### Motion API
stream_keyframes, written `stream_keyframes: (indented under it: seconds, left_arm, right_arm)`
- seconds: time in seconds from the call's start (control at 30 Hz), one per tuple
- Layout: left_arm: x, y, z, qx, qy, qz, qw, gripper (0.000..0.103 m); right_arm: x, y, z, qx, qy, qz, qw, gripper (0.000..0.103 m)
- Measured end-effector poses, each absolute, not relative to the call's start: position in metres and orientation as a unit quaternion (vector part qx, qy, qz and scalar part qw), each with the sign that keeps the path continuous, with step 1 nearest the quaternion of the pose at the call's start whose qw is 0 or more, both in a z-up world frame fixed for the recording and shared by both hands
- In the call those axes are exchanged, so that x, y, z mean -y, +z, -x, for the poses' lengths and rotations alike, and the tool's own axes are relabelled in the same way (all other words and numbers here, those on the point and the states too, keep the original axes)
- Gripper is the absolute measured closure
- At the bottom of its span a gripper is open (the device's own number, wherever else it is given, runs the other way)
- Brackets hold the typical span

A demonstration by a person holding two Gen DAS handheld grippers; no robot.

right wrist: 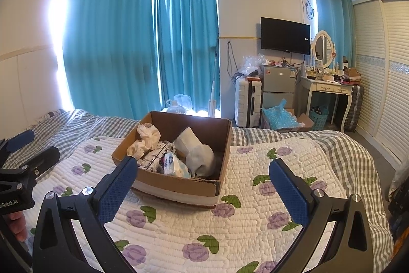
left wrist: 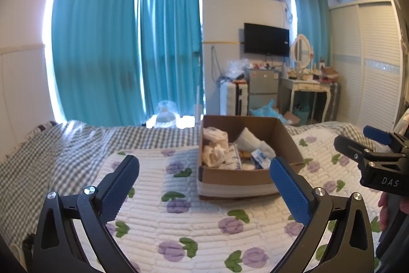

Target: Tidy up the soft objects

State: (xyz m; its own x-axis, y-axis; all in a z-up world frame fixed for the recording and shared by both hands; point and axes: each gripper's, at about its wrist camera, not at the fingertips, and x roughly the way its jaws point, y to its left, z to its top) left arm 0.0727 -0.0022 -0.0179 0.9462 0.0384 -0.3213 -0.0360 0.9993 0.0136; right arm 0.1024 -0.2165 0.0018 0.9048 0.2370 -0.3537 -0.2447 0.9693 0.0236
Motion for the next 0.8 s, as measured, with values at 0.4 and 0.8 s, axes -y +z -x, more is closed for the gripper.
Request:
stream_keyframes:
  seconds: [0.4, 0.8]
  left_arm:
    - [0.0044, -0.0178, -0.0708, -0.161, 0.017, -0.007, 0.987, 0.0]
    - [0.003, -0.0176, -0.0695, -0.16, 0.02, -0.009, 0.987, 0.0]
  right_arm:
    - [0.2131, 0.0018, -0.0983, -0.176, 0.123, 0.01, 0.977, 0.0]
    - [0.2108, 0.0006, -0.0982, -0.179, 0.121, 0.009, 0.976, 0.0]
